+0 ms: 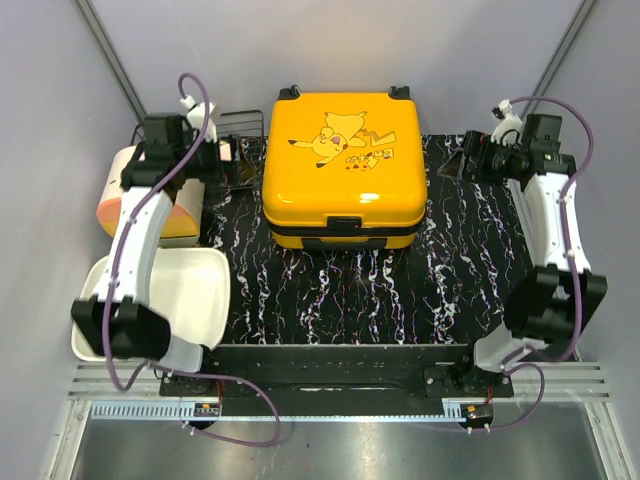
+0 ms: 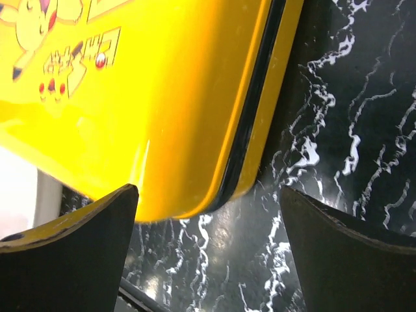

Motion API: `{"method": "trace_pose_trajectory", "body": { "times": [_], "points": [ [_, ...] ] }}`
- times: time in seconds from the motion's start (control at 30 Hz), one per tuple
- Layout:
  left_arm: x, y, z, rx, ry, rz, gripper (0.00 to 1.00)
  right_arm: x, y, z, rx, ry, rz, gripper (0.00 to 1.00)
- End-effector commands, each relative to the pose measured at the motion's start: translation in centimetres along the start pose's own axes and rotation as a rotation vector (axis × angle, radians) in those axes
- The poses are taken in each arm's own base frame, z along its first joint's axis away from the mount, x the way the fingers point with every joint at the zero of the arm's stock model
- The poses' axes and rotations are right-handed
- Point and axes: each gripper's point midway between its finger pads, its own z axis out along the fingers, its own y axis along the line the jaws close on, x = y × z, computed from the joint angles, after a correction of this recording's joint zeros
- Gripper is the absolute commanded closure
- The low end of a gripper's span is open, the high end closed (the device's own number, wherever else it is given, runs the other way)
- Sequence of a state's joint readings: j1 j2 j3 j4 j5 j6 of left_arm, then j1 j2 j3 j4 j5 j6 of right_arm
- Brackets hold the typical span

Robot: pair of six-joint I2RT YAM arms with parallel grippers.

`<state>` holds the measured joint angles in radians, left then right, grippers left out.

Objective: Open, take out, and arrange the luggage

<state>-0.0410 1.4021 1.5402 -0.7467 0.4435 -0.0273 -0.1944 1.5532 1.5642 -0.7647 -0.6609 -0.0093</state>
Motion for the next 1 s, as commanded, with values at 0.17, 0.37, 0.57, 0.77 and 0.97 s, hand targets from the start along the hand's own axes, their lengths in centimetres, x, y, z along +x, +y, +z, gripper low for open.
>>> {"method": "trace_pose_trajectory", "body": {
  "times": [0.17, 0.37, 0.57, 0.77, 0.97],
  "points": [
    [-8.2, 0.7, 9.6, 0.205, -0.183, -0.034, 0.01, -6.0, -1.0, 6.6, -0.195, -0.065, 0.139, 0.00],
    [-10.1, 0.3, 15.4, 0.371, -0.195, -0.173, 0.01, -6.3, -2.1, 9.4, -0.274, -0.034, 0.153, 0.00],
    [-9.1, -0.4, 20.1, 0.430, -0.161, -0.244, 0.02, -5.5, -2.2, 9.7, -0.315, -0.011, 0.166, 0.00],
    [-2.8, -7.0, 24.3, 0.586, 0.028, -0.219, 0.06, -5.5, -4.9, 8.0, -0.291, -0.037, 0.178, 0.00],
    [2.4, -14.9, 24.8, 0.717, 0.149, -0.106, 0.06, -5.4, -7.1, 6.8, -0.271, -0.046, 0.197, 0.00]
  ]
}}
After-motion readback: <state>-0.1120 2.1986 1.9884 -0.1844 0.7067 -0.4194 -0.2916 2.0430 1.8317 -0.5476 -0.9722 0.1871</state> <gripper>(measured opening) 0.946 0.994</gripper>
